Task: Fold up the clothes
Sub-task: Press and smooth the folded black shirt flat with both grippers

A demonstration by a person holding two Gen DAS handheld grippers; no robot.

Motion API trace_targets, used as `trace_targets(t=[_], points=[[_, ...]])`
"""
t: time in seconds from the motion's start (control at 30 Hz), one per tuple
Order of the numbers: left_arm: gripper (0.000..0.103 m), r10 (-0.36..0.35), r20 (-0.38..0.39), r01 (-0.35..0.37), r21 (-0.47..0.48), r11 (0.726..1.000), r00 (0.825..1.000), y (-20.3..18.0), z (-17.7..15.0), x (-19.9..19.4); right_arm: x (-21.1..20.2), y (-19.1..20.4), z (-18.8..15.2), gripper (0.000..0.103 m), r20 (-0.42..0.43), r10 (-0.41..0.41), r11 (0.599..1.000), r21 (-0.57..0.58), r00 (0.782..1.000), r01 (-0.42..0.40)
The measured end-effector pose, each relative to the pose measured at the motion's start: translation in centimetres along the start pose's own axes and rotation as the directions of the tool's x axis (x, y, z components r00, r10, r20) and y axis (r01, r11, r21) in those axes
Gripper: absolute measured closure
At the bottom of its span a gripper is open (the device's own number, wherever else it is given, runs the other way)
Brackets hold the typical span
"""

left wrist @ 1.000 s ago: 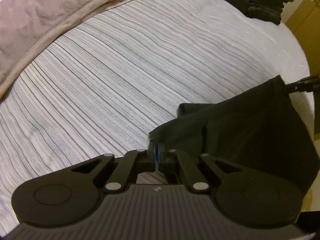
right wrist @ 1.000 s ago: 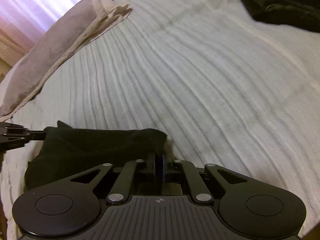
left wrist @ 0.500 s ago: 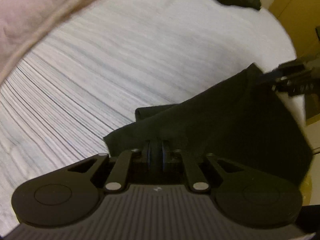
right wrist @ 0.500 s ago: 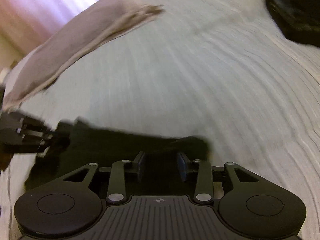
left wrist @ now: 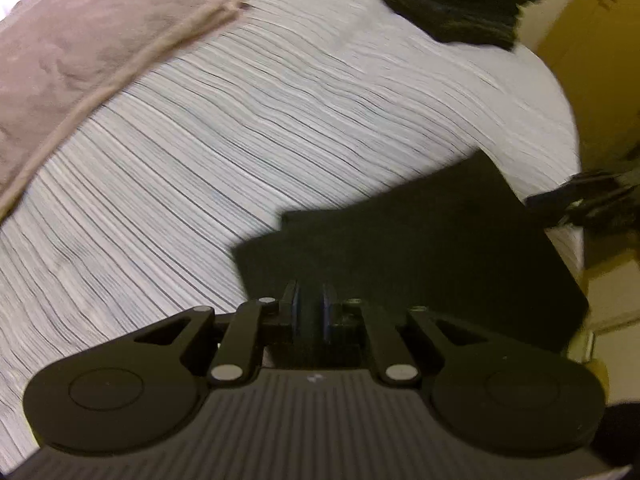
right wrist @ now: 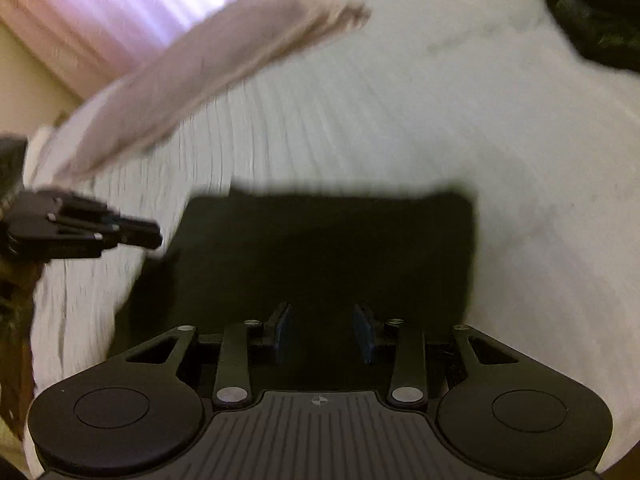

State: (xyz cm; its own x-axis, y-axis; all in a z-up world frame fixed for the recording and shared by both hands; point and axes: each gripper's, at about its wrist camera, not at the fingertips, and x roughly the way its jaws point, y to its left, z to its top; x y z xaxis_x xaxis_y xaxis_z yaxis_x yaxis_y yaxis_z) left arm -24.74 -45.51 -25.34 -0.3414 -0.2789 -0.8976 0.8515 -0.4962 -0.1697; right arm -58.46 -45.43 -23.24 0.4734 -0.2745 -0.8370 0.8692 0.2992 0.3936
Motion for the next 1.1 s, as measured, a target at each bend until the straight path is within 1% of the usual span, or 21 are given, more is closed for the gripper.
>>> trace_targets(t=[0.13,0.23,0.33,0.37,0.4,0.43,0.47,0.53,0.6,0.73,0.87,0.9,0.93,1.0,1.1], points=[[0.092,0.043,-0.076,-0.035,0.098,0.995,0.996,-2.2,-3.5,3.1,1.7,-0.6,-2.3,0.065,-0.006,-0.024,0.999,0.03,1.0,0.024],[0.09,0.047,-0.059,-0.039,0.132,0.99,0.997,-2.0,-5.0,4.0,0.4,-0.3,-3.0,0.065,-0.009,-0.06,0.998,0.007,0.998,0.06],[0.09,0.07,-0.044,-0.065,0.114,0.991,0.997,-2.2,-5.0,2.6,-1.1,0.5,-4.0,0.065,-0.037,-0.154,0.988,-0.016,0.987,0.153],[0.087,0.078,-0.039,-0.073,0.108,0.991,0.996,-2.2,-5.0,2.1,-1.7,0.9,-4.4,0.057,-0.04,-0.184,0.983,-0.017,0.982,0.183],[0.086,0.091,-0.035,-0.087,0.099,0.991,0.995,-2.3,-5.1,1.4,-2.5,1.5,-4.7,0.045,-0.033,-0.206,0.979,-0.007,0.978,0.206],[0.086,0.104,-0.031,-0.101,0.09,0.991,0.994,-2.5,-5.3,0.6,-3.4,2.1,-5.1,0.021,-0.02,-0.227,0.974,0.007,0.974,0.227],[0.084,0.118,-0.027,-0.115,0.081,0.99,0.993,-2.6,-5.4,-0.2,-4.1,2.8,-5.5,0.019,-0.008,-0.24,0.971,0.019,0.971,0.24],[0.082,0.121,-0.018,-0.119,0.055,0.991,0.993,-2.7,-6.2,-1.8,-5.4,4.3,-6.1,0.019,0.007,-0.243,0.97,0.034,0.97,0.243],[0.078,0.125,-0.012,-0.125,0.019,0.992,0.992,-3.3,-7.3,-3.5,-6.4,5.9,-6.8,0.019,0.015,-0.244,0.969,0.043,0.97,0.243],[0.069,0.108,-0.003,-0.108,-0.038,0.993,0.994,-4.2,-9.5,-6.9,-7.4,9.2,-7.6,0.019,0.02,-0.257,0.965,0.066,0.966,0.255],[0.066,0.133,-0.033,-0.134,-0.037,0.99,0.991,-5.7,-11.1,-9.4,-8.7,11.0,-8.3,0.019,0.016,-0.263,0.959,0.113,0.965,0.259],[0.062,0.143,-0.033,-0.144,-0.039,0.989,0.989,-6.0,-11.4,-10.1,-9.2,11.3,-8.5,0.019,0.016,-0.263,0.958,0.125,0.965,0.259],[0.061,0.145,-0.027,-0.146,-0.035,0.989,0.989,-6.4,-11.5,-10.8,-9.7,11.5,-8.7,0.019,0.017,-0.263,0.957,0.135,0.965,0.258],[0.052,0.145,-0.012,-0.145,-0.022,0.989,0.989,-6.8,-11.7,-12.0,-10.2,11.8,-8.8,0.019,0.021,-0.264,0.953,0.157,0.964,0.258],[0.044,0.16,0.015,-0.159,-0.018,0.987,0.987,-7.2,-12.0,-13.3,-10.8,12.2,-8.8,0.019,0.025,-0.27,0.948,0.185,0.963,0.261]])
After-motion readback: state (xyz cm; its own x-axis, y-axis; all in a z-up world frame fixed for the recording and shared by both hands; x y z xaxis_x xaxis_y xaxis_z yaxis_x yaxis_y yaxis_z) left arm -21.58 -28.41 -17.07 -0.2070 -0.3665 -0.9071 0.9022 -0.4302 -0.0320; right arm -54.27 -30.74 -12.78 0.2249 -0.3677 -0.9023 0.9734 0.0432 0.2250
